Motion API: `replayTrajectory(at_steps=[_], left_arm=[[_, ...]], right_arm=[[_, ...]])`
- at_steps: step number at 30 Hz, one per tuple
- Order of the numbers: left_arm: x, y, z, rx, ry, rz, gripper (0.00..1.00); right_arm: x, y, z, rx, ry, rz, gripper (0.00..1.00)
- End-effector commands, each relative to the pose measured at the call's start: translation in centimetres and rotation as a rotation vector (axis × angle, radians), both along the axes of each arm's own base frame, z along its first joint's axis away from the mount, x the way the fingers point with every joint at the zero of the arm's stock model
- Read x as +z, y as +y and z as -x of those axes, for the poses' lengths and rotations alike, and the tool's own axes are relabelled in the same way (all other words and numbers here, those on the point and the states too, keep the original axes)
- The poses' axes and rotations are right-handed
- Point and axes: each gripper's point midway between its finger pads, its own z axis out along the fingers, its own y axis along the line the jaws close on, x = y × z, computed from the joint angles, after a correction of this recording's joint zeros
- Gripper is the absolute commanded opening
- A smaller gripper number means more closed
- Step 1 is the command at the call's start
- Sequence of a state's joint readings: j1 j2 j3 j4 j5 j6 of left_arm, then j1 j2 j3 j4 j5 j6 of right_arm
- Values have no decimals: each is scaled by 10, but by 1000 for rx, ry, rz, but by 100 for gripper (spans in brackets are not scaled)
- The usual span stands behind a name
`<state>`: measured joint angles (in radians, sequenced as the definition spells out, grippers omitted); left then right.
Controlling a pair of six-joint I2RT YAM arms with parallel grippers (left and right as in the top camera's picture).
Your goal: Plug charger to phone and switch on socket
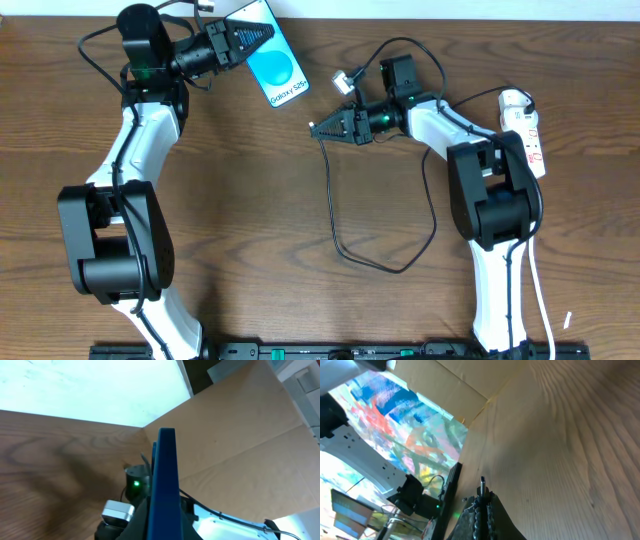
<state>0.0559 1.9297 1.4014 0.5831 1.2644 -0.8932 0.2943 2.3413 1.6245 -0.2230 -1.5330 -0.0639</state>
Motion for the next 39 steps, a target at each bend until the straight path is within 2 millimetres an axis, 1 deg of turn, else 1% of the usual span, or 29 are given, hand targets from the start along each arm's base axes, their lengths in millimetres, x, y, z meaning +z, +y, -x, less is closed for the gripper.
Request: replayTrajectory(at_steps=[1, 5, 11, 22, 28, 35, 39], left_arm=[[24, 2, 3, 19, -61, -4, 8], [24, 2, 2, 21, -61, -4, 8], [23, 1, 3, 20, -58, -4, 7], [23, 1, 4, 13, -54, -4, 7], [22, -3, 11, -32, -54, -4, 8], [22, -4, 13, -47, -54, -4, 8], [22, -5, 15, -58, -55, -4, 7]], right_arm=[[46, 4, 9, 31, -71, -46, 1], [62, 4, 12, 34, -111, -59, 1], [76, 4, 14, 37, -146, -69, 1], [79, 25, 32, 92, -161, -79, 1], [85, 28, 28, 93, -176, -85, 1], [93, 29, 23, 92, -201, -94, 1], [93, 28, 22, 89, -204, -94, 1]])
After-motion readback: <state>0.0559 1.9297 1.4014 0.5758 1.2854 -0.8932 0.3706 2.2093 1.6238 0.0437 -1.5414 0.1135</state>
